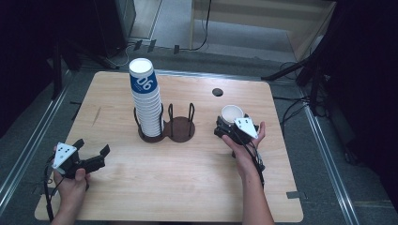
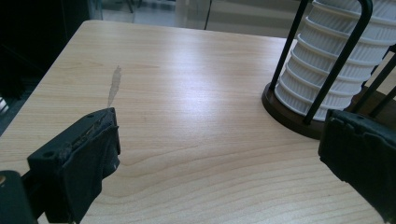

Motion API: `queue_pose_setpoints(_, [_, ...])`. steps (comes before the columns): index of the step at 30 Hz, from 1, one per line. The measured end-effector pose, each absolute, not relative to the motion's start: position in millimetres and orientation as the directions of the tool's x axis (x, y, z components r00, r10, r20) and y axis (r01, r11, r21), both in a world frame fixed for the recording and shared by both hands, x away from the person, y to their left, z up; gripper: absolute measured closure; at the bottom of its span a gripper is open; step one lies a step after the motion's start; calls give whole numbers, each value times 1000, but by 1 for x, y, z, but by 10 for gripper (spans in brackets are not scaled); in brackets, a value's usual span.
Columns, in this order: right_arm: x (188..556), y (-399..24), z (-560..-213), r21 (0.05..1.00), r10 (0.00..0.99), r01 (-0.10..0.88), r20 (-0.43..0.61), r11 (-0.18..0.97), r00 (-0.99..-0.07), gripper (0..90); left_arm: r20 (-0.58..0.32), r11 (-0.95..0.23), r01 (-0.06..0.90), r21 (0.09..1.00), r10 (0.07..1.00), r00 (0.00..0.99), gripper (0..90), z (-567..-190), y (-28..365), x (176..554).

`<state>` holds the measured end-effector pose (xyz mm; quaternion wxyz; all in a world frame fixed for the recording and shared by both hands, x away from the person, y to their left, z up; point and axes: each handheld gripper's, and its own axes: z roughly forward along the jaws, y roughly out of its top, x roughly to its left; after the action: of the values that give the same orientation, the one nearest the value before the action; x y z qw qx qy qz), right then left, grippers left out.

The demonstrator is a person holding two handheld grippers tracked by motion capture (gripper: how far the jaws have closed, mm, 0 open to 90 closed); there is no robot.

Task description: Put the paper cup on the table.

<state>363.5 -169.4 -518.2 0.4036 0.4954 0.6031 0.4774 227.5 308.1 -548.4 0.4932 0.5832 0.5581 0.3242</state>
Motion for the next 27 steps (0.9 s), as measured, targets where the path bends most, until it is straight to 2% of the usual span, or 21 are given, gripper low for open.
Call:
queue_pose_setpoints(10, [338, -169, -505, 985, 974, 172, 13, 27, -226, 0, -174, 111, 336, 935, 971, 165, 0, -548, 308, 228])
queue_pose_setpoints(27, [298, -191, -499, 986, 979, 168, 22, 13, -205, 0, -178, 114, 338, 934, 970, 165, 0, -548, 309, 228])
